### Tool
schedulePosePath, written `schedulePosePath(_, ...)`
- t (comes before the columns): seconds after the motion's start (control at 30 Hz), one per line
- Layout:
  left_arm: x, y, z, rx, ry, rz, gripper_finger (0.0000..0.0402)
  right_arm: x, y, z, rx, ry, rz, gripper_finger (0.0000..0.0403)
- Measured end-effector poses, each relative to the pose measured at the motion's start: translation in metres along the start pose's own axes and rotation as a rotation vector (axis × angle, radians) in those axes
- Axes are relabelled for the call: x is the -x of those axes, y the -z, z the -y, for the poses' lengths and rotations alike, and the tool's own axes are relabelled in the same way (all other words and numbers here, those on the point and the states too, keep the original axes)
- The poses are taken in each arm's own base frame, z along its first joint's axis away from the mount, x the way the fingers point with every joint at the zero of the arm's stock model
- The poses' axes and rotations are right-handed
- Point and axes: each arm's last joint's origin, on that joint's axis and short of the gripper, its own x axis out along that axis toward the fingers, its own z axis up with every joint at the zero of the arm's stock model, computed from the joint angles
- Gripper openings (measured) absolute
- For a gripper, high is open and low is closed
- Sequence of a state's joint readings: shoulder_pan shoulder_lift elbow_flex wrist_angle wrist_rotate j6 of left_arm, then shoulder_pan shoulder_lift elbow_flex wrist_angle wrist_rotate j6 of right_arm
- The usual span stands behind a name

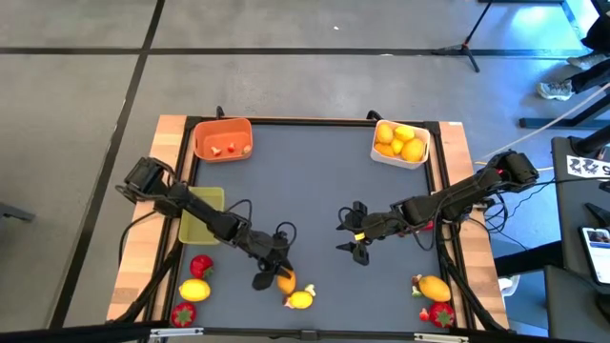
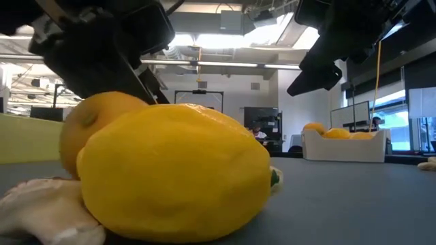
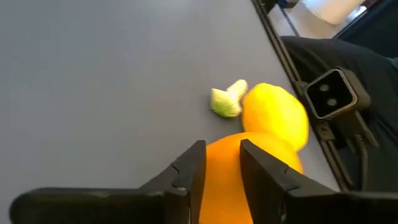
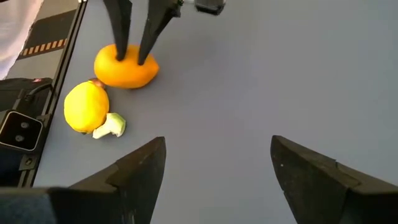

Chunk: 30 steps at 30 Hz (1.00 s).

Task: Sort produce into baskets
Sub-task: Put the lemon into the white bin

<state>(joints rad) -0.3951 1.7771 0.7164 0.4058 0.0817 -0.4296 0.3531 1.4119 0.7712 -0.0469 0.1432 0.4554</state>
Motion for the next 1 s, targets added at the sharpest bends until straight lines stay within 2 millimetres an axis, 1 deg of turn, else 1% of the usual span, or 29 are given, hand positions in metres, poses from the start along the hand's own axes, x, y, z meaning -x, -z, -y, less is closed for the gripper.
schedulePosePath(0.23,0.024,-0.016,-0.016,-0.036,-0.081,0.001,0.0091,0.0,0.0,0.0,-0.001,0.001,-0.002,0.0289)
schedulePosePath(0.33,0.036,-0.026,-0.021,-0.027,-0.114,0.032,0.0088,0.0,0.0,0.0,-0.001,0.002,-0.005,0.0289)
schedulePosePath(0.47,0.048,-0.031,-0.027,-0.007,-0.142,0.03,0.0088,0.0,0.001,0.0,0.0,0.003,-0.007,0.0289)
schedulePosePath(0.6,0.058,-0.039,-0.026,0.039,-0.139,0.071,0.0088,0.0,0.001,0.0,0.0,0.003,-0.007,0.0289)
schedulePosePath(0.77,0.062,-0.042,-0.023,0.029,-0.115,0.091,0.009,0.0,0.001,0.0,0.0,0.003,-0.007,0.0289)
schedulePosePath(0.87,0.06,-0.041,-0.021,0.091,-0.084,0.078,0.0111,0.0,0.001,0.0,0.0,0.002,-0.007,0.0289)
schedulePosePath(1.0,0.057,-0.037,-0.012,0.13,-0.037,0.055,0.0166,0.0,0.001,0.0,0.0,0.002,-0.007,0.0289)
